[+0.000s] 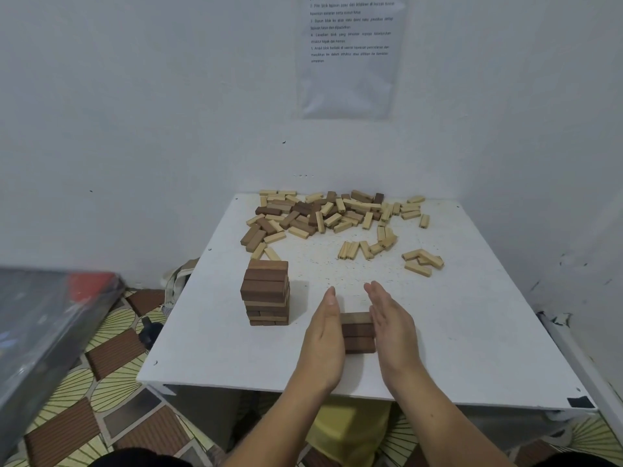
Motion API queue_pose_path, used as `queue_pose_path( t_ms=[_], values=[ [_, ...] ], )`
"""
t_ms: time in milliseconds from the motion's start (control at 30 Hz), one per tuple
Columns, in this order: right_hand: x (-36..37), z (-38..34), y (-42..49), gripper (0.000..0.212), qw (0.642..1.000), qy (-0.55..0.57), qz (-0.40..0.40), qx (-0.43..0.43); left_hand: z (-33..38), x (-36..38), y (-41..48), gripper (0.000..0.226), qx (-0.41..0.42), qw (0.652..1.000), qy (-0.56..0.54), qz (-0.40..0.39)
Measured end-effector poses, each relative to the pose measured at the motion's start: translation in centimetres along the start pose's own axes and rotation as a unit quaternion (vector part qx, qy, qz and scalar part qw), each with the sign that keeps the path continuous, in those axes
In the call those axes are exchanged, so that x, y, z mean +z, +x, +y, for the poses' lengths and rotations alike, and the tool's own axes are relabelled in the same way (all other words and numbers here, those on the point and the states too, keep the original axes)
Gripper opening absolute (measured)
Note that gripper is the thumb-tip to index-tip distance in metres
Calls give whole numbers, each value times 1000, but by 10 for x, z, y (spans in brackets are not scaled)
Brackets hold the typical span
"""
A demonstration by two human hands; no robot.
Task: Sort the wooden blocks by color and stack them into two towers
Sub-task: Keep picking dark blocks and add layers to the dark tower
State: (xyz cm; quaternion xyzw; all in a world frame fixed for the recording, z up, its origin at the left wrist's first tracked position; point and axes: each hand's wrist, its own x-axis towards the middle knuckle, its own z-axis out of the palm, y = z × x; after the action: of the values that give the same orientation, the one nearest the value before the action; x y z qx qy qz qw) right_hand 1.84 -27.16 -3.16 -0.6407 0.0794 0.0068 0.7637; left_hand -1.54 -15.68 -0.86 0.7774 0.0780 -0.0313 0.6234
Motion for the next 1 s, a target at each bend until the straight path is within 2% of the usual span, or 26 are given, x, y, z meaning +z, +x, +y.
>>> queue_pose_path(
  t_ms=[100, 200, 267, 333, 400, 533, 633, 800, 867, 1000],
  values=[
    [-16, -5, 1, 32, 999, -42, -9, -21, 1, -14, -3, 63, 50, 998, 47, 0],
    [-37, -21, 2, 55, 975, -208, -76, -20, 2, -32, 3, 54, 98, 977, 184, -53],
    [-47, -29, 2, 70, 912, -381, -149, -32, 3, -41, 10, 67, 111, 942, 296, -112],
    [-53, -32, 2, 79, 840, -498, -208, -59, 5, -46, 17, 75, 113, 914, 361, -149],
    [-53, -31, 4, 84, 811, -533, -231, -67, 9, -47, 22, 78, 102, 897, 397, -165],
    [-50, -26, 7, 80, 826, -525, -191, -82, 13, -47, 33, 57, 86, 875, 445, -170],
    [-50, -20, 5, 75, 832, -518, -184, -83, 13, -46, 36, 47, 94, 873, 449, -168],
    [-52, -23, 3, 79, 845, -496, -188, -63, 8, -47, 39, 56, 94, 878, 436, -174],
    [-50, -22, 2, 76, 868, -466, -158, -68, 9, -47, 37, 64, 92, 896, 398, -175],
    [-38, -17, -5, 51, 956, -284, -53, -50, 7, -36, 23, 61, 76, 963, 235, -108]
  ],
)
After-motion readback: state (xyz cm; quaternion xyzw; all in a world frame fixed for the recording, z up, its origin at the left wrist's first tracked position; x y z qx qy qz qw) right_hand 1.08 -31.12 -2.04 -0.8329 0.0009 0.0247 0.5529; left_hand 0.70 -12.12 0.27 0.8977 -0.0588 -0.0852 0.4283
